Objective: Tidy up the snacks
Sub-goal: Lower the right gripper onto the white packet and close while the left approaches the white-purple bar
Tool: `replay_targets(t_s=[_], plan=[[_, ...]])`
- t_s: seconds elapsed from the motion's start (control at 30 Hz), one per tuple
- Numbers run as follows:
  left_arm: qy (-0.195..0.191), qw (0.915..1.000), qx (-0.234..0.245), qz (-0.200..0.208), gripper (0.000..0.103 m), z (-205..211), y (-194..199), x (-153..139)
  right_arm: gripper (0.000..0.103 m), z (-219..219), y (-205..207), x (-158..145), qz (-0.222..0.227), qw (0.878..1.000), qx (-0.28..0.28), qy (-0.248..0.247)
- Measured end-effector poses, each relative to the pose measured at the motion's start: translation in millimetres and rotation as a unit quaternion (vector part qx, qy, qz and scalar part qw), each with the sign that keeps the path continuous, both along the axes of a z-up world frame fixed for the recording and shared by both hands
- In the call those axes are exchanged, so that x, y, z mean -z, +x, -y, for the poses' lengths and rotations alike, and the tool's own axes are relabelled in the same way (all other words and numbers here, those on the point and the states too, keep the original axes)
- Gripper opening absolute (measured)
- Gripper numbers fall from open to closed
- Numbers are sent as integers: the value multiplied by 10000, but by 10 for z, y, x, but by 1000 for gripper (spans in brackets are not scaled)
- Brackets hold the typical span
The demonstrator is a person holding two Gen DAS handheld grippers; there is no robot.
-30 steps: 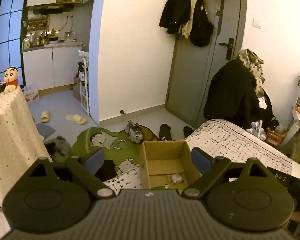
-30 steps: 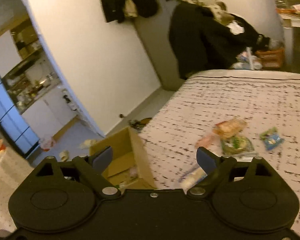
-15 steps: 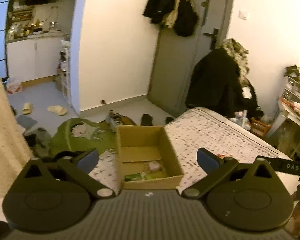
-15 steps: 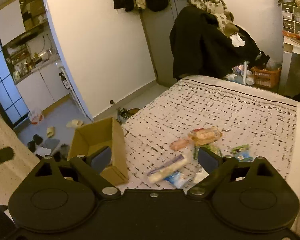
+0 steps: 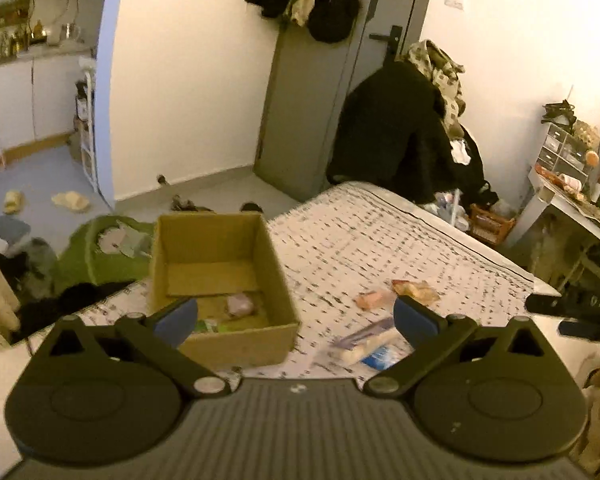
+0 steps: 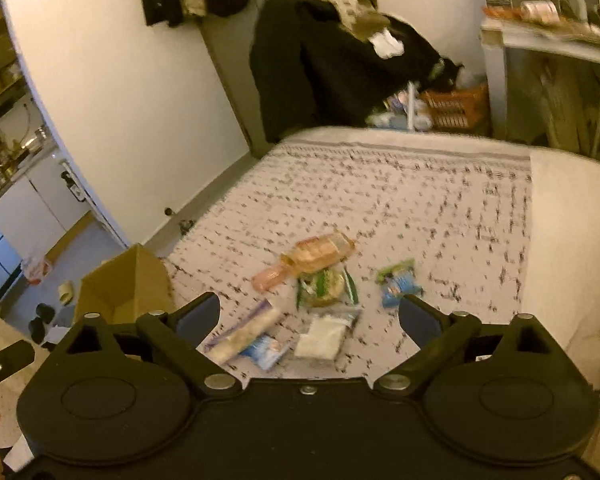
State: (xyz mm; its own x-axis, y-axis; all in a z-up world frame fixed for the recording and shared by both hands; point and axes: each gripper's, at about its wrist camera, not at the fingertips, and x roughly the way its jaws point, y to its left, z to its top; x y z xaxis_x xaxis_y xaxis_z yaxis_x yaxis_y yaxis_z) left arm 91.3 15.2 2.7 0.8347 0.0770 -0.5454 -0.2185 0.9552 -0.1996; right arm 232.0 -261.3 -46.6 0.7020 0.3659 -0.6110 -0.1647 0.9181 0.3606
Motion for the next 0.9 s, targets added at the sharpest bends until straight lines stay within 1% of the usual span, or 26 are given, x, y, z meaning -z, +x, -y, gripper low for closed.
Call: replay_targets(t_s=[0.1,0.2,0.3,0.33,0.4,0.5,0.57,0.63,0.73,0.8,0.9], plan=[[138,9998,128,4,103,132,108,88,92,26,58,116,-184,9998,12,107],[146,9990,423,22,103,278,212,176,91,62,105,181,-295,9993,57,220],[235,9968,755,124,103,418,285,258,88,93,159,252,-430,9981,102,418],[275,9959,850,114,102,468,330,292,86,84,179,285,-483,9979,100,419],[218,9940,1067,53,100,555,440,385,81,63,220,328,-580,9976,134,341],[256,9923,1211,-11,99,669,593,507,72,30,314,405,-739,9965,92,382],[293,9911,1296,-77,96,726,708,601,65,-14,405,465,-873,9955,6,378],[308,9900,1363,-215,93,764,829,703,64,-64,503,542,-1020,9941,-64,353],[405,9887,1385,-401,85,779,965,862,62,-147,618,689,-1248,9918,-80,276],[517,9876,1403,-481,83,772,1022,958,61,-207,647,760,-1328,9908,-169,205],[681,9853,1424,-656,77,767,1135,1104,61,-282,699,841,-1426,9895,-224,86]])
